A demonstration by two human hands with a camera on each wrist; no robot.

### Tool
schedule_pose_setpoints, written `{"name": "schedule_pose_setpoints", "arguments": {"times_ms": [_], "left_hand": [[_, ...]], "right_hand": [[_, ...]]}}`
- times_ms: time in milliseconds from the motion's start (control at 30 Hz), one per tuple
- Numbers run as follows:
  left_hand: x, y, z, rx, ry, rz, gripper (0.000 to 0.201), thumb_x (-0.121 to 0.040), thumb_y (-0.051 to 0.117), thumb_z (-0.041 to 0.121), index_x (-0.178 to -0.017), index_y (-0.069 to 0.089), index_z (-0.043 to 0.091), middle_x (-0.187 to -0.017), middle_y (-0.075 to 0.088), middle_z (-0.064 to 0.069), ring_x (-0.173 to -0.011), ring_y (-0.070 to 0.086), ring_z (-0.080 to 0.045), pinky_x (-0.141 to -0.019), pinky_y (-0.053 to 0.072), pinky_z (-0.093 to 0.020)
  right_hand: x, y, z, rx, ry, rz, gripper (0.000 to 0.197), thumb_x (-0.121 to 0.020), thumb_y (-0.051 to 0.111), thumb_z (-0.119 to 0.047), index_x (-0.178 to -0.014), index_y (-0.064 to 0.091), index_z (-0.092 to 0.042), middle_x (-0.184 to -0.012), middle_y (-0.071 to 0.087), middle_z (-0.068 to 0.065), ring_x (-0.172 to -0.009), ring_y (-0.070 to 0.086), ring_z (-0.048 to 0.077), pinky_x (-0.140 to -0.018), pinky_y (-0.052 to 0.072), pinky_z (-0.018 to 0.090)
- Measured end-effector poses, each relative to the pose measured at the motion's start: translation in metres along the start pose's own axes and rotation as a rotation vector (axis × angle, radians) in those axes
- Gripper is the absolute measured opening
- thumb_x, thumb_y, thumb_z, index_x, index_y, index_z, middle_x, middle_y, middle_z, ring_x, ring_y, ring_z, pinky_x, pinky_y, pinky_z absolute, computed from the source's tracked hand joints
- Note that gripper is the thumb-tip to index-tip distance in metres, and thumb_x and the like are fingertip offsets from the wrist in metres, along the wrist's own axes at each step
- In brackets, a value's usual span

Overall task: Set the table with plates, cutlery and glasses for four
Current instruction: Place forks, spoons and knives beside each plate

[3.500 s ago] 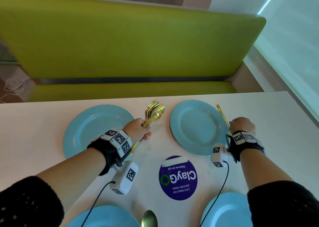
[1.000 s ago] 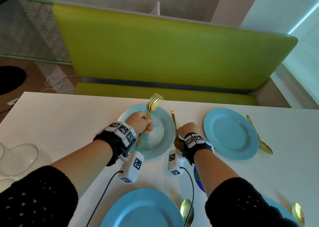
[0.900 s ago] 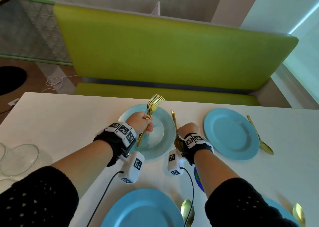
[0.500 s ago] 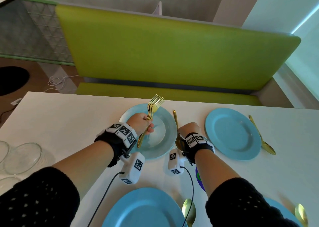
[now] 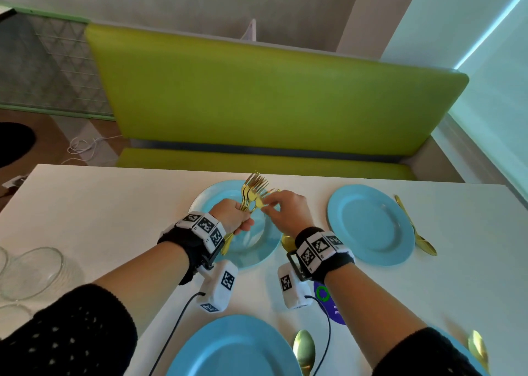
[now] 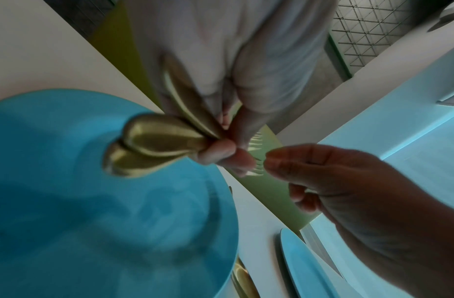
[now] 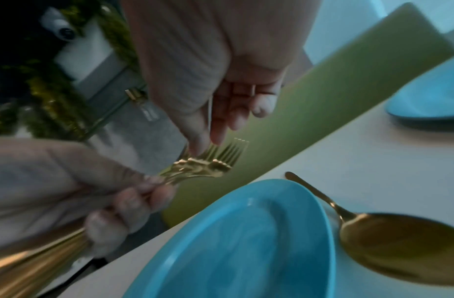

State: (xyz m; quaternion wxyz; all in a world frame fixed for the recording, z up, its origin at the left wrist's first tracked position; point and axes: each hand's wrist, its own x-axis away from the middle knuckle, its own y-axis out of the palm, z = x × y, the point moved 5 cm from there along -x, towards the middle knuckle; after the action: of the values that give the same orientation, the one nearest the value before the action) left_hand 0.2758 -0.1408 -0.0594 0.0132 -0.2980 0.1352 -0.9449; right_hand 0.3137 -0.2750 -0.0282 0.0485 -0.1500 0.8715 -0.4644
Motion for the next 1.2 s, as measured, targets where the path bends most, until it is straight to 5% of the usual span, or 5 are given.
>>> {"name": "schedule_pose_setpoints", "arguments": {"times_ms": [133, 733, 933, 1067, 1200], "left_hand": [[0.006, 0.008, 0.003, -0.062, 0.001, -0.089, 0.024, -0.092, 0.051, 0.005, -0.069, 0.058, 0.008, -0.072, 0.065, -0.009, -0.064, 0.05, -0.022, -0.051, 0.037, -0.024], [0.012, 0.041, 0.021, -0.078, 0.05, -0.102, 0.026, -0.099, 0.04, 0.011, -0.074, 0.043, 0.009, -0.068, 0.065, -0.011, -0.041, 0.059, -0.012, -0.041, 0.042, -0.02], [-0.001, 0.01, 0.028, -0.049, 0.053, 0.176, 0.008, -0.099, 0.039, 0.013, -0.095, 0.042, 0.006, -0.079, 0.062, -0.007, -0.056, 0.056, -0.016, -0.04, 0.041, -0.021], [-0.009, 0.001, 0.027, -0.089, 0.043, 0.183, 0.008, -0.098, 0.038, 0.013, -0.098, 0.044, 0.008, -0.091, 0.064, -0.009, -0.062, 0.055, -0.015, -0.053, 0.041, -0.023], [-0.014, 0.003, 0.025, -0.079, 0.039, 0.172, 0.011, -0.099, 0.038, 0.013, -0.103, 0.045, 0.007, -0.088, 0.063, -0.007, -0.06, 0.054, -0.012, -0.054, 0.042, -0.023]], "right_hand": [[0.011, 0.006, -0.016, 0.151, -0.181, -0.129, 0.019, -0.087, 0.062, -0.021, -0.101, 0.074, -0.018, -0.107, 0.069, 0.0, -0.104, 0.059, 0.019, -0.091, 0.046, 0.03], [0.019, -0.019, 0.006, 0.364, -0.178, -0.343, 0.021, -0.09, 0.054, -0.022, -0.101, 0.072, -0.021, -0.109, 0.066, 0.002, -0.106, 0.057, 0.021, -0.084, 0.047, 0.033], [0.003, -0.034, 0.063, 0.245, 0.142, -0.23, 0.016, -0.09, 0.057, -0.02, -0.095, 0.072, -0.02, -0.105, 0.068, 0.005, -0.101, 0.061, 0.024, -0.084, 0.052, 0.034], [-0.005, -0.036, 0.105, 0.064, 0.389, -0.113, 0.017, -0.088, 0.057, -0.016, -0.092, 0.072, -0.009, -0.098, 0.072, 0.011, -0.089, 0.068, 0.027, -0.083, 0.056, 0.034], [-0.009, -0.027, 0.127, 0.317, 0.496, -0.191, 0.03, -0.09, 0.051, -0.023, -0.103, 0.068, -0.003, -0.098, 0.067, 0.008, -0.087, 0.061, 0.023, -0.079, 0.051, 0.028]]}}
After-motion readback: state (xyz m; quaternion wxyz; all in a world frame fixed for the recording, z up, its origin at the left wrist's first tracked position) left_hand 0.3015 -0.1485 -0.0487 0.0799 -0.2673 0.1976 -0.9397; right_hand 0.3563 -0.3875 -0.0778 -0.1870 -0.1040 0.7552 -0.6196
